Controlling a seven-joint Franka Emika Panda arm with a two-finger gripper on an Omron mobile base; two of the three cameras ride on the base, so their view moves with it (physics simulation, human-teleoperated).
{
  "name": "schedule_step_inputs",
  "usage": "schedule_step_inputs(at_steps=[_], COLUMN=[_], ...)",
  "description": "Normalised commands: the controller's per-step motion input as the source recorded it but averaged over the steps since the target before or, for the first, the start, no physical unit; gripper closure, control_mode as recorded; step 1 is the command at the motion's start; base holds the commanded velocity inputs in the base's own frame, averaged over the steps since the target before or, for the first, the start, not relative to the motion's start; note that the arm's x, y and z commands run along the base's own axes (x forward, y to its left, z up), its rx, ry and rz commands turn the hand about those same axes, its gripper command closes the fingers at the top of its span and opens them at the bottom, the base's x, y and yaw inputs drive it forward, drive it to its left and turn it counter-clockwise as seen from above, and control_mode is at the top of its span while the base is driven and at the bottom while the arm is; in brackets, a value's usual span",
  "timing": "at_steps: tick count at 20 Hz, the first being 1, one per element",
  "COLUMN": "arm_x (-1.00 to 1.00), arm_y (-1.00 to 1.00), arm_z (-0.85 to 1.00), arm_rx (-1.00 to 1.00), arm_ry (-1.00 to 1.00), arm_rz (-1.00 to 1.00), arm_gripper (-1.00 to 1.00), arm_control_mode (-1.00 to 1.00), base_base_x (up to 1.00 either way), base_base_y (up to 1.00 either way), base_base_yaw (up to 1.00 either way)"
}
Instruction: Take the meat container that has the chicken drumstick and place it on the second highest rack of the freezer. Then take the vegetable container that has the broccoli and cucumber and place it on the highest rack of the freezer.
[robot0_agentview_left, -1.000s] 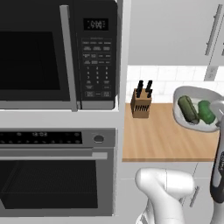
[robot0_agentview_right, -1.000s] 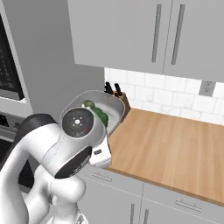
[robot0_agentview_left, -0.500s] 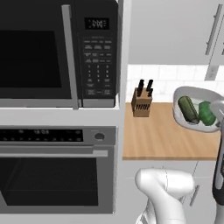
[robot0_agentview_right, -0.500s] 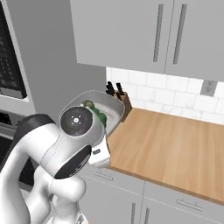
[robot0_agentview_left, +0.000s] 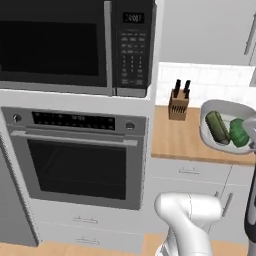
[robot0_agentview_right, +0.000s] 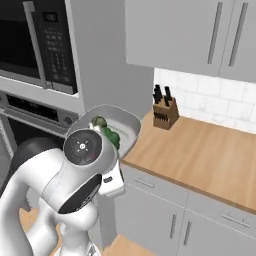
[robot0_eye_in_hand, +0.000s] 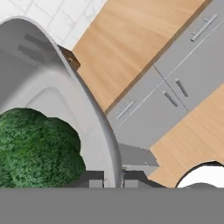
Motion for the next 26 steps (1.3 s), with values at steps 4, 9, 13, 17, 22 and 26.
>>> schedule_step_inputs(at_steps=[4,9,13,17,22,26], arm_x=[0.00,0.00,0.00,0.00,0.00,0.00], arm_y=[0.00,0.00,0.00,0.00,0.00,0.00], arm_z=[0.00,0.00,0.00,0.00,0.00,0.00], arm_rx=[0.00,0.00,0.00,0.00,0.00,0.00], arm_ry=[0.00,0.00,0.00,0.00,0.00,0.00], arm_rz=[0.00,0.00,0.00,0.00,0.00,0.00], arm_gripper=[1.00,1.00,1.00,1.00,1.00,1.00], arm_control_mode=[1.00,1.00,1.00,1.00,1.00,1.00], base_base_x=[-0.32,-0.09,0.00,0.00,0.09,0.45], base_base_y=[0.38,0.74,0.96,1.00,1.00,1.00], base_base_yaw=[0.40,0.46,0.46,0.47,0.43,0.27])
